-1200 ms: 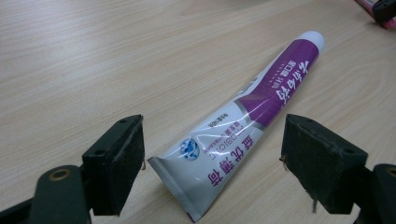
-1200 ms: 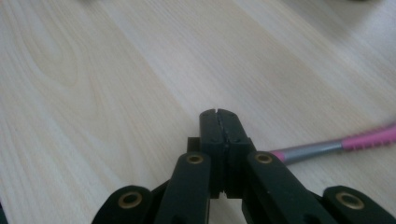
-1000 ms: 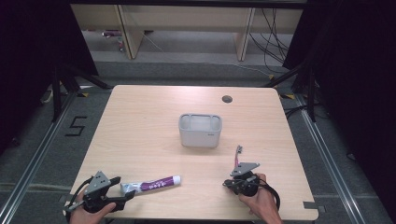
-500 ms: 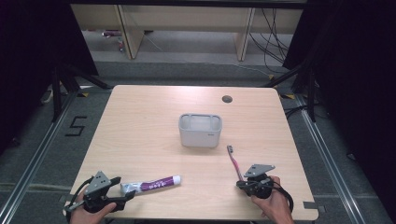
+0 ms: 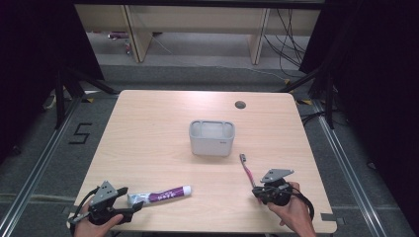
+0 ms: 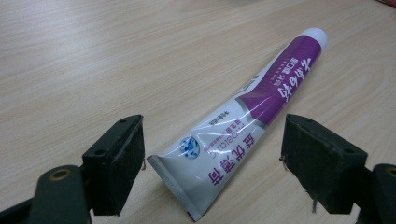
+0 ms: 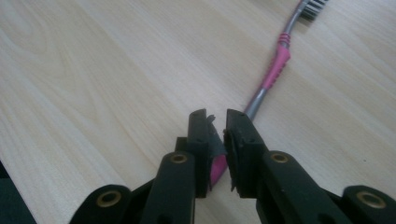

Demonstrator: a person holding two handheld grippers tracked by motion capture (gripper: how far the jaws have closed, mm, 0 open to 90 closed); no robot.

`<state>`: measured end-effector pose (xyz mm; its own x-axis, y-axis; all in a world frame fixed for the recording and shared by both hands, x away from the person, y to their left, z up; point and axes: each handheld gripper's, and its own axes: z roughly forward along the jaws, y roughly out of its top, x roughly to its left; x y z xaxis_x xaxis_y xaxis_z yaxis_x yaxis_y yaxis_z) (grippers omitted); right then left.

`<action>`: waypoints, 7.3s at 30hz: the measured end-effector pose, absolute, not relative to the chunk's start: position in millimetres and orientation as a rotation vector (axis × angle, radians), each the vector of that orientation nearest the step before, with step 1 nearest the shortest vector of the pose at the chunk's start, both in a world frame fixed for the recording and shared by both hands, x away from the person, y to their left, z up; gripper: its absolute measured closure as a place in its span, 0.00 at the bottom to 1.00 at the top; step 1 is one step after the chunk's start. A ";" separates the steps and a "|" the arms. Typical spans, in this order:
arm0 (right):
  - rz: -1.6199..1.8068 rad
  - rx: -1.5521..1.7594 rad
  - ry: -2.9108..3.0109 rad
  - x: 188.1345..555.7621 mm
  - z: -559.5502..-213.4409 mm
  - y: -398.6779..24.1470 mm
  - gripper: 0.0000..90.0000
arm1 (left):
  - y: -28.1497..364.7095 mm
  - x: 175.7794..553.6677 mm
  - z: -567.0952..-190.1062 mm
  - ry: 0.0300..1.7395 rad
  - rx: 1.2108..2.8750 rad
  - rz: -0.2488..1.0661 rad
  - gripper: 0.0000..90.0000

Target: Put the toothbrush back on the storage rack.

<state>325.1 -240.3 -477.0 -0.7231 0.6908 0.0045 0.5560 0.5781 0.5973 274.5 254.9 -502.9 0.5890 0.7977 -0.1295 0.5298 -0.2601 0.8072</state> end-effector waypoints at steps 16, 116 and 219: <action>0.572 1.115 2.688 361.6 -453.0 -227.6 0.75 | 255.3 274.7 -501.8 1.062 1.950 0.386 0.24; 0.326 0.933 2.902 410.2 -440.6 -205.8 0.92 | 256.0 275.6 -502.1 1.062 1.954 0.388 0.24; 1.420 1.031 2.121 493.4 -373.2 -164.6 0.92 | 256.8 275.3 -501.7 1.054 1.945 0.388 0.23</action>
<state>493.4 -164.6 -373.2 -0.6553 0.7512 0.0798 0.3597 0.2174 0.9074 275.3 256.8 -501.7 0.5934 0.7954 -0.1231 0.5256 -0.2671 0.8077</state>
